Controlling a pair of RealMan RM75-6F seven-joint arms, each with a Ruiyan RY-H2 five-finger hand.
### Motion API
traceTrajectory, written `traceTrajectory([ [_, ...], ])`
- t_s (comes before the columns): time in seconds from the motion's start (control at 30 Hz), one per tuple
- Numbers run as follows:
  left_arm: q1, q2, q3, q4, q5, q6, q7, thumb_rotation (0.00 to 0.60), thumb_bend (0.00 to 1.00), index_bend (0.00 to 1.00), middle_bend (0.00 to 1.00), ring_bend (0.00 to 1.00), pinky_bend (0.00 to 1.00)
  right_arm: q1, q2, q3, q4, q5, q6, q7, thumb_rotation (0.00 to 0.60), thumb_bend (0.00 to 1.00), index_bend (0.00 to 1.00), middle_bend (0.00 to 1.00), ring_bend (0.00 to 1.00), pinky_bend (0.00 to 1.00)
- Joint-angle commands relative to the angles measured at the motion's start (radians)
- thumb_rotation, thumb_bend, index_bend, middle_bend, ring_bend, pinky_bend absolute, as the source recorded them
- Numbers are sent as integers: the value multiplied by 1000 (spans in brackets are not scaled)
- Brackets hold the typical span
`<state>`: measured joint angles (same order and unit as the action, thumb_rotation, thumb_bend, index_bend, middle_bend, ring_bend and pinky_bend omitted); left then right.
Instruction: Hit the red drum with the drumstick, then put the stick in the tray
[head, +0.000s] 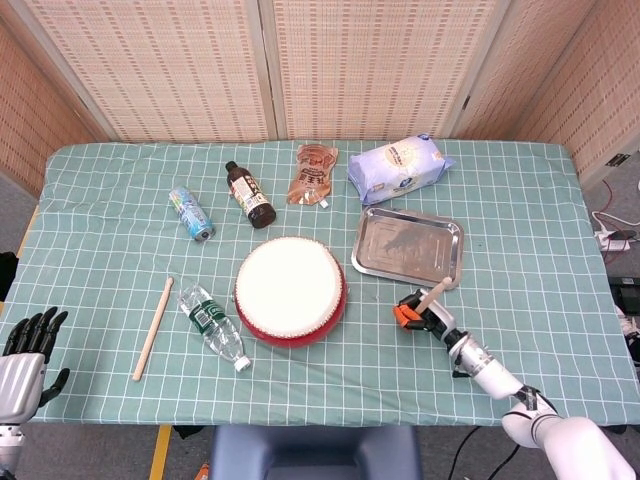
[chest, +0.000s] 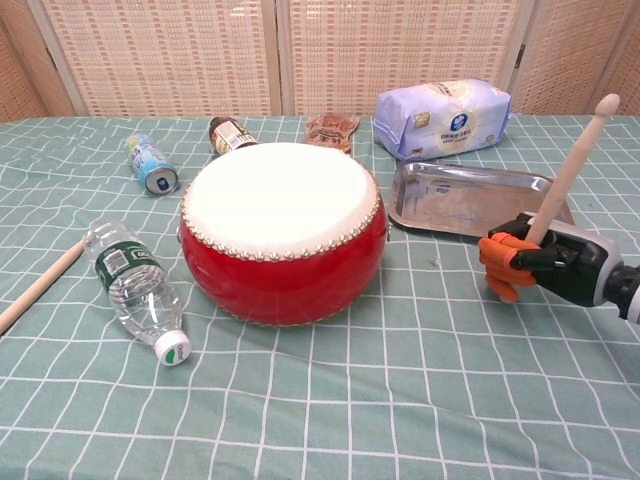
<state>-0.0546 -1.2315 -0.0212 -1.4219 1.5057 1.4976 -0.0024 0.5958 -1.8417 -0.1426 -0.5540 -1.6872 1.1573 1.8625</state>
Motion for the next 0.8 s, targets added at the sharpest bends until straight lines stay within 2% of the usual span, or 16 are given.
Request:
traceTrajectory([
  [0.03,0,0,-1,1,-1,0,-1,600,291,0,0,0,17,1,-2,3,-2,2,2,-10,600,695,1000,943,946,824],
  [0.13,-1,-1,0,4,-2,-2,-1,600,292,0,0,0,17,2,-3,6,-5,5,3,-17,600,741,1000,975,977,858],
  [0.23,-1,-2,0,7,-2,-3,-3,600,294,0,0,0,17,2,-4,8,-6,8,2,-32,600,847,1000,999,1000,914],
  [0.4,-2,-4,0,10,-3,-5,-3,600,291,0,0,0,17,-1,-11,13,-6,13,2,-77,600,925,1000,1000,1000,989],
  [0.57,-2,-5,0,13,-4,-6,-2,600,291,0,0,0,17,1,-12,16,-11,15,-4,-133,600,1000,1000,1000,1000,1000],
  [0.7,-1,-6,0,18,-7,-6,-6,600,292,0,0,0,17,13,7,23,-39,17,-19,-262,600,1000,1000,1000,1000,1000],
  [0.8,0,-6,-1,23,-8,-5,-11,600,293,0,0,0,17,29,55,44,-118,30,-34,-433,600,1000,1000,1000,1000,1000],
])
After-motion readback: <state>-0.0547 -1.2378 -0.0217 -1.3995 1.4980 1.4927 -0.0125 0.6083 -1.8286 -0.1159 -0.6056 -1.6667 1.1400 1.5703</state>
